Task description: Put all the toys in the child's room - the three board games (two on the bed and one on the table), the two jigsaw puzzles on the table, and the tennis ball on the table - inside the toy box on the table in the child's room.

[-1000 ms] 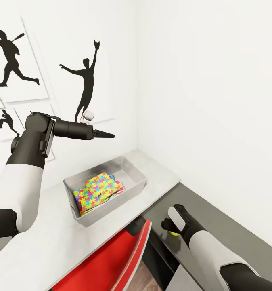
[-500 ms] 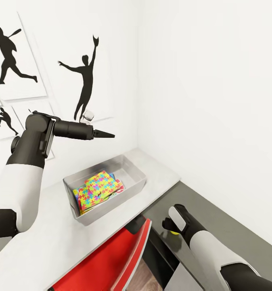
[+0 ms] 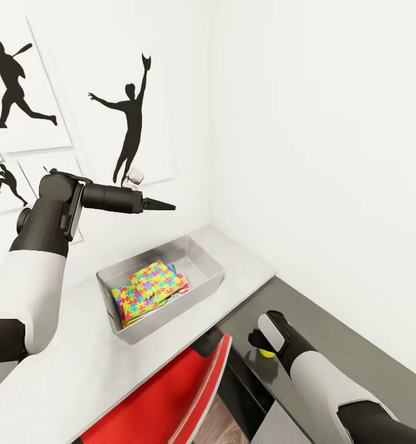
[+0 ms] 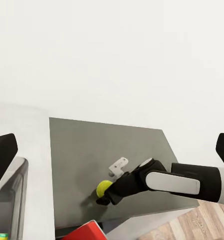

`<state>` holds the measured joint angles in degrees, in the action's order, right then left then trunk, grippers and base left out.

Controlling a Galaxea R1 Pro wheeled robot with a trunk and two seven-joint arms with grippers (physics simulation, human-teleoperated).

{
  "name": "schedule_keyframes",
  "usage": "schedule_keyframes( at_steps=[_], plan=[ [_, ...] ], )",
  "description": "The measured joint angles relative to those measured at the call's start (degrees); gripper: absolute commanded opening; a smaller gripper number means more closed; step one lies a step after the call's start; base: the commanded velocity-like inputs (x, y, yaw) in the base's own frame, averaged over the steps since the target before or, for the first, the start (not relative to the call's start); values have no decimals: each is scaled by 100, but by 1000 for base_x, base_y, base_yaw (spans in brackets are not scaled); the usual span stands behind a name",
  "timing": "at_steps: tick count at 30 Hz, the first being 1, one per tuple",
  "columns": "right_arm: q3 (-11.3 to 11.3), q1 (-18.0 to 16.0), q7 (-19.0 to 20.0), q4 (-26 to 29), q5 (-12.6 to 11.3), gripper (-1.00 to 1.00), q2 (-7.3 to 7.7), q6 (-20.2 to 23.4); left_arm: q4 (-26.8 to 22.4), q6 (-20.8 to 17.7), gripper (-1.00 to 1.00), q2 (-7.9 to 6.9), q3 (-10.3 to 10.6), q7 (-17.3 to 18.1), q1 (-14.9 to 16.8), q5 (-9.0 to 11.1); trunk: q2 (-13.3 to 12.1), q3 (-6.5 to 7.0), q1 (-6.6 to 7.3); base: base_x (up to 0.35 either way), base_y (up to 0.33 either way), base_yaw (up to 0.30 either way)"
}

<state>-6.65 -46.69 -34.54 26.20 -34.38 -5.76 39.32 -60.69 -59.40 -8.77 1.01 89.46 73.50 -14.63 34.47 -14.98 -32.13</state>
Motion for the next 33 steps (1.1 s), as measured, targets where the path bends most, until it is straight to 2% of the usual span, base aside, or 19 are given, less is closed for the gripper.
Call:
schedule_keyframes(
  at_steps=[32,33],
  plan=[
    [3,-54,0,18,9,100,17,-27,0,0,100,1,0,0,0,0,0,0,0,0,0,0],
    [3,-54,0,18,9,-100,17,-27,0,0,100,1,0,0,0,0,0,0,0,0,0,0]
  ],
)
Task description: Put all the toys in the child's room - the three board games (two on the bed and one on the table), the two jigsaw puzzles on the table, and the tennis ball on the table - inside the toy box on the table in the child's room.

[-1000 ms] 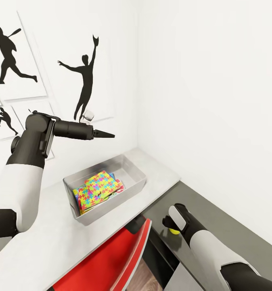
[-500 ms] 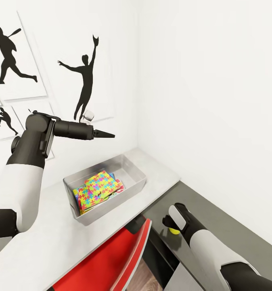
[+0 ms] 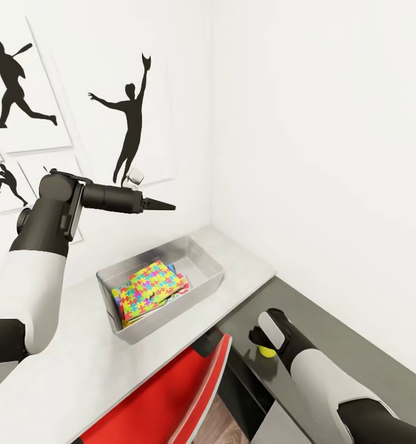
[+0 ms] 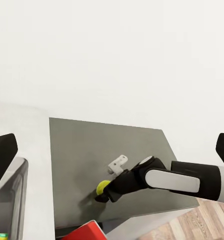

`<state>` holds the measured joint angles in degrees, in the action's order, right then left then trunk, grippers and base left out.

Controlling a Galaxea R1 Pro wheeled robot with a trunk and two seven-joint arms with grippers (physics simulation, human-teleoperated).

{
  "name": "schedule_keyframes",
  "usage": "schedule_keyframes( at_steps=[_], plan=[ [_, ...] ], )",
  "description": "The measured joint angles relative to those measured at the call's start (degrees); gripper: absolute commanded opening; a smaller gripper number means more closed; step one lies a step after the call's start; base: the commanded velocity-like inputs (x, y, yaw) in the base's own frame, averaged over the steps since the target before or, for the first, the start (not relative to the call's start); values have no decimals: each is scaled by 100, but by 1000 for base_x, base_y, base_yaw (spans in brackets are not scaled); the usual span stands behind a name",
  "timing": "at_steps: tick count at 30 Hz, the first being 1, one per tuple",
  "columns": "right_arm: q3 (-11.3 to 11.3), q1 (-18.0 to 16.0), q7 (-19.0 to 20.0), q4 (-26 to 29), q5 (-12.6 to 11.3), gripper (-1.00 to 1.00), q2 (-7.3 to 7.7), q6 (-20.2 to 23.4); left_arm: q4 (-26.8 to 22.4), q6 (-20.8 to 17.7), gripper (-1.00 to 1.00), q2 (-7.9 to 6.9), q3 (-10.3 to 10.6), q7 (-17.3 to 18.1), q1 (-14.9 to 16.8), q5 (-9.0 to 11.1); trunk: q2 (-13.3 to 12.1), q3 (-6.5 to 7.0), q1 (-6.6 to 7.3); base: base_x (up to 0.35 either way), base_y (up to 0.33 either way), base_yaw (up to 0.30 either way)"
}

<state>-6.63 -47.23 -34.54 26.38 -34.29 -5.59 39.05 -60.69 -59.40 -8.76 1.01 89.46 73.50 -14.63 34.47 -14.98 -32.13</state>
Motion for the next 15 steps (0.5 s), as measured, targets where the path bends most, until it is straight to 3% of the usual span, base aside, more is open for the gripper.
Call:
schedule_keyframes(
  at_steps=[15],
  plan=[
    [-4,0,7,-2,20,-100,8,-191,0,0,100,-4,2,0,0,-4,0,0,0,0,0,0]
  ],
)
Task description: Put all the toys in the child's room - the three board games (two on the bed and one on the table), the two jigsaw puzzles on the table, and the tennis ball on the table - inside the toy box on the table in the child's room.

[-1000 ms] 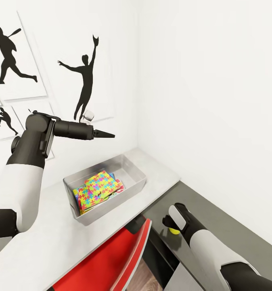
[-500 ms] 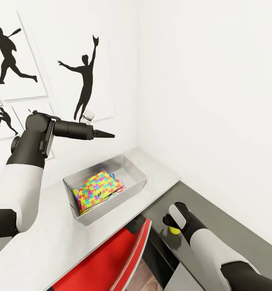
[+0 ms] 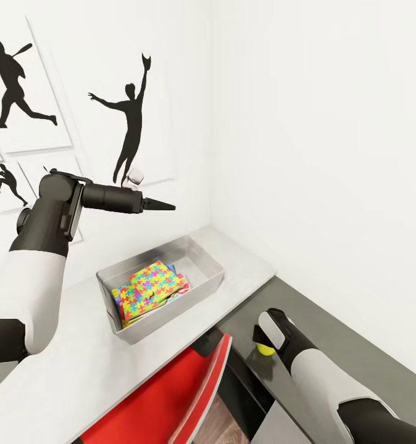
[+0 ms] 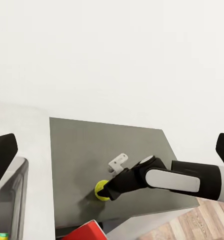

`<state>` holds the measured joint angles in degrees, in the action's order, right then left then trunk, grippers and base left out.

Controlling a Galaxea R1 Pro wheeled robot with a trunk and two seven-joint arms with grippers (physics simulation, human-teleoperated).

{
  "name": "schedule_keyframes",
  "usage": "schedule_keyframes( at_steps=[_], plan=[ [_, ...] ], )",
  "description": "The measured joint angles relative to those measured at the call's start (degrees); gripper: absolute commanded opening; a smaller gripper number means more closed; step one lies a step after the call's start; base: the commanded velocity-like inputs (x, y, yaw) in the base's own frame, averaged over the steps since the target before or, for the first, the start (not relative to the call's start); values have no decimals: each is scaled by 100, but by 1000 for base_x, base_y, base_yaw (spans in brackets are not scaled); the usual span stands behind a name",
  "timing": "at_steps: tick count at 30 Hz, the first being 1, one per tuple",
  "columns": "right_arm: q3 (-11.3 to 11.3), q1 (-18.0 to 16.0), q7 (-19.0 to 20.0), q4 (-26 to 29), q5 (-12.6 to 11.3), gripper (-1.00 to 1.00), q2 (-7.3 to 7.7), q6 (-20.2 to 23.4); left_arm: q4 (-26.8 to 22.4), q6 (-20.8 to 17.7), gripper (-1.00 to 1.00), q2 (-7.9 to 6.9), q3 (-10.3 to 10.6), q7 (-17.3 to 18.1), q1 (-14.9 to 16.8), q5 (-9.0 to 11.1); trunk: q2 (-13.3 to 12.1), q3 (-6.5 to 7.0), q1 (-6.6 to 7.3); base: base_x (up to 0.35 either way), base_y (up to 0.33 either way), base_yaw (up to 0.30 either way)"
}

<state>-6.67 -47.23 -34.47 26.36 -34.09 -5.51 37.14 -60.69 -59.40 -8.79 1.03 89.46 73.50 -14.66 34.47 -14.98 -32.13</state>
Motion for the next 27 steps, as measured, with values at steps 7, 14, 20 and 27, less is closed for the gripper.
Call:
schedule_keyframes(
  at_steps=[7,14,20,27],
  plan=[
    [-4,5,13,2,14,-100,16,-35,0,0,100,-5,6,-1,0,-8,1,42,0,0,0,0],
    [-1,9,3,11,-4,-100,21,-49,0,0,100,-210,22,-2,-3,-5,0,107,0,0,0,0],
    [5,59,-6,631,-6,-100,81,-44,12,0,100,-668,11,-1,-22,15,1,164,0,0,0,0],
    [36,93,-17,1115,-38,-100,341,-24,88,-3,100,-1439,-289,1,-183,241,0,231,0,0,0,0]
  ],
)
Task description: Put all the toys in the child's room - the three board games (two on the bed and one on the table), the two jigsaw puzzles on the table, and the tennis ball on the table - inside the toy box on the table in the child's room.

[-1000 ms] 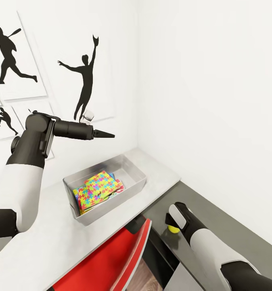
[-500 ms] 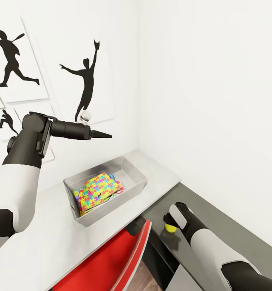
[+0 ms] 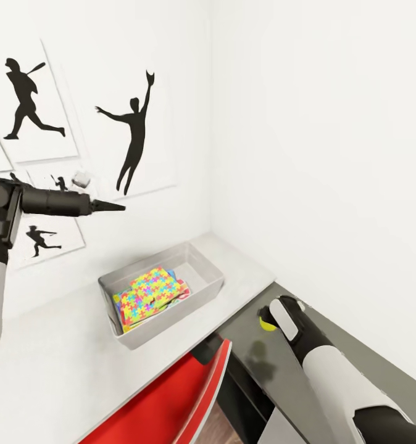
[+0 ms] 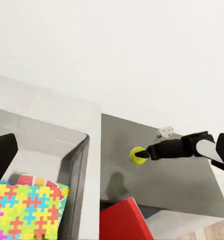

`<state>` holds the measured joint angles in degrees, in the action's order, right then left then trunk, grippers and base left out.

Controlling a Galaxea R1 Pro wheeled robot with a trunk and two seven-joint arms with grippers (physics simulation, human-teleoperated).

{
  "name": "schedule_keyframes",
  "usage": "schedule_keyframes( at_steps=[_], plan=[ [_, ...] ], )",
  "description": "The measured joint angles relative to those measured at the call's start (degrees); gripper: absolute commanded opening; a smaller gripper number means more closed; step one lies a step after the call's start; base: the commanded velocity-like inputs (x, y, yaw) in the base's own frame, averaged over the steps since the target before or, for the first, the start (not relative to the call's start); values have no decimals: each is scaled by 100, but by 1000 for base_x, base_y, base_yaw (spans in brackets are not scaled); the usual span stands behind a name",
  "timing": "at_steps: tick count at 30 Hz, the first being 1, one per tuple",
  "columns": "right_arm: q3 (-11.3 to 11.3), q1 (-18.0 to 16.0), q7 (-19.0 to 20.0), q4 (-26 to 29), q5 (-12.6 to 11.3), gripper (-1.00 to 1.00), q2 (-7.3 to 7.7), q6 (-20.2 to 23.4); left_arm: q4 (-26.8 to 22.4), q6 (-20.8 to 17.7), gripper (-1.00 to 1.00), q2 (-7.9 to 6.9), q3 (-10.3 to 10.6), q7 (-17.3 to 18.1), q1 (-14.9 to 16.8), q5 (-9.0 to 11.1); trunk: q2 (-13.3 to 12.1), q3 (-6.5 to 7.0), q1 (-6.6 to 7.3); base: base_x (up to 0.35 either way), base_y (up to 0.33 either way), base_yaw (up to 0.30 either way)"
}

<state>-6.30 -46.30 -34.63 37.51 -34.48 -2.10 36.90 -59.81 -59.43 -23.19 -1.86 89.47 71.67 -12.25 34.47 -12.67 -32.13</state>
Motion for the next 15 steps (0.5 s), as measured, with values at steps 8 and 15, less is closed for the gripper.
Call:
schedule_keyframes(
  at_steps=[8,15],
  plan=[
    [20,240,14,622,-56,-100,397,66,37,16,100,-1075,-467,36,-1434,1282,0,76,0,0,0,0],
    [20,791,18,1779,-72,-100,451,369,328,240,100,-1505,-546,30,-3016,2119,0,142,0,0,0,0]
  ],
)
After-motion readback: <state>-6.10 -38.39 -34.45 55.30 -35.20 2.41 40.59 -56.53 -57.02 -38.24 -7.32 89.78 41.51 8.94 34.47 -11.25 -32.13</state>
